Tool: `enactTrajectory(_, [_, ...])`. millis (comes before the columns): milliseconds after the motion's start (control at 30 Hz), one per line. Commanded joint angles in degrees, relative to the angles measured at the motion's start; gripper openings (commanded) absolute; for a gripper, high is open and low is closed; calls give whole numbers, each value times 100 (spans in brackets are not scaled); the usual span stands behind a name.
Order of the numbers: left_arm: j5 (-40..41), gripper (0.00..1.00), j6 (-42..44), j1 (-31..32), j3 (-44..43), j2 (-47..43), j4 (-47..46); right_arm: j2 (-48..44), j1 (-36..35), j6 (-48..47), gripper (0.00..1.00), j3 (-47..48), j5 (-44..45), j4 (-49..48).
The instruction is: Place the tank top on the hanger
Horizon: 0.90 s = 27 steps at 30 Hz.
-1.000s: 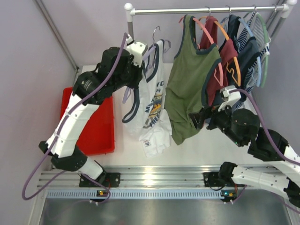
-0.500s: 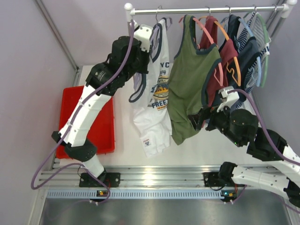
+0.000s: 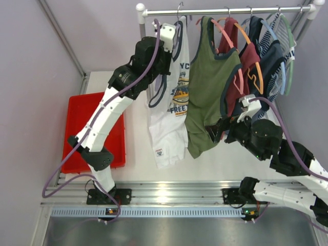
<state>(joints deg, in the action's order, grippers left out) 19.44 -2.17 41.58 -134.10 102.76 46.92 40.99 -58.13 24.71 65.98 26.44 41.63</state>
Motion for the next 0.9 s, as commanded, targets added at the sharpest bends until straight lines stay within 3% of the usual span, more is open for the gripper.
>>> enactTrajectory(0, [148, 0, 24, -36, -46, -90, -939, -12, -49, 87, 93, 21, -77, -49])
enactTrajectory(200, [-2, 14, 24, -54, 411, -309, -1027, -30, -41, 87, 93, -85, -86, -76])
enactTrajectory(400, [-90, 21, 33, -63, 552, -441, -1053, -56, -41, 87, 94, -94, -77, -102])
enactTrajectory(600, [-292, 51, 33, -63, 850, -739, -1228, -100, -41, 87, 95, -164, -69, -146])
enactTrajectory(700, [-405, 60, 24, -63, 974, -959, -1264, -126, -41, 78, 98, -199, -42, -155])
enactTrajectory(733, [-423, 79, -11, -63, 1026, -1012, -1246, -144, -41, 78, 100, -208, -33, -155])
enactTrajectory(867, [-494, 84, -169, -63, 1543, -1573, -1325, -223, -41, 60, 100, -313, -7, -181])
